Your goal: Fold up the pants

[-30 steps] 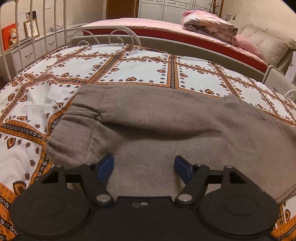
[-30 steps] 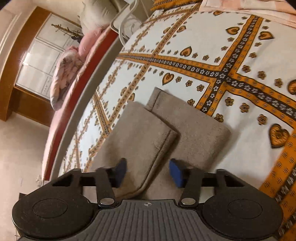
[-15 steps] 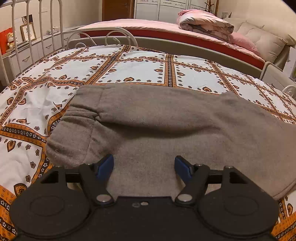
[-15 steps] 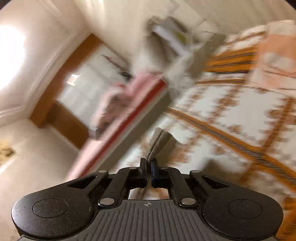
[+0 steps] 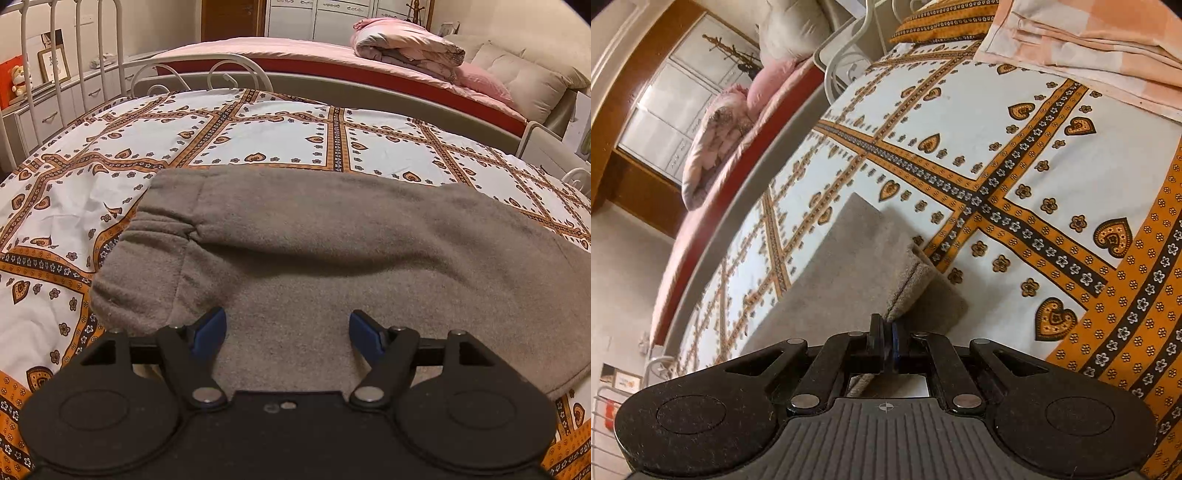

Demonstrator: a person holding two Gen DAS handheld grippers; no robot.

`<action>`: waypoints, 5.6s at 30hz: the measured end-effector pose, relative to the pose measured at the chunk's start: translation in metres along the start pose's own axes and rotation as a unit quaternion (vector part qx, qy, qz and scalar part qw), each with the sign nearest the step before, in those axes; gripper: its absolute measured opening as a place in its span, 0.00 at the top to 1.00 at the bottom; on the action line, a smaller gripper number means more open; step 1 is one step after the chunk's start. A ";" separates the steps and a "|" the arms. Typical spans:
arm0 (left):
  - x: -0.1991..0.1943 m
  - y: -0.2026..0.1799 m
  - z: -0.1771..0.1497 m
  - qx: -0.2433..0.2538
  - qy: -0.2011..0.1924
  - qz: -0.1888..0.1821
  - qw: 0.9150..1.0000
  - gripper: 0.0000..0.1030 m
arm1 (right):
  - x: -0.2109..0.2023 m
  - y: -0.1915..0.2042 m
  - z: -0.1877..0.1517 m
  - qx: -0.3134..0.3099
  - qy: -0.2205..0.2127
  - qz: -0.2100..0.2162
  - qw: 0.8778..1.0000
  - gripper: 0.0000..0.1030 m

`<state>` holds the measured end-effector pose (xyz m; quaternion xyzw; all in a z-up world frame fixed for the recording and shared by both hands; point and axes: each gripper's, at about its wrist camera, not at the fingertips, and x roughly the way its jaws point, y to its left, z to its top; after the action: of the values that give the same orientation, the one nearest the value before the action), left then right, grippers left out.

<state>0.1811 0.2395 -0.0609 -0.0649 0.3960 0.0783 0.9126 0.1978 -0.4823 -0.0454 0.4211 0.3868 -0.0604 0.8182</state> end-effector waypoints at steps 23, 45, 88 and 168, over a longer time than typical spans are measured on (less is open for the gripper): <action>-0.059 0.089 -0.010 -0.207 -0.083 0.013 0.975 0.54 | -0.009 0.129 -0.055 -0.220 -0.056 0.042 0.973 0.85; -0.016 0.104 -0.005 -0.193 -0.047 0.035 0.979 0.96 | 0.017 0.133 -0.061 -0.215 -0.030 0.030 0.976 0.61; 0.067 0.041 0.061 -0.022 -0.074 0.061 0.995 0.20 | 0.248 0.425 -0.314 -0.483 0.113 0.137 0.858 0.59; -0.010 -0.265 -0.023 0.051 -0.003 -0.076 0.996 0.06 | -0.019 -0.035 -0.010 0.081 -0.002 0.045 0.996 0.80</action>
<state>0.2091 -0.0253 -0.0542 -0.0482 0.3905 -0.0109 0.9193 0.1637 -0.5011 -0.0580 0.5027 0.3593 -0.0553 0.7843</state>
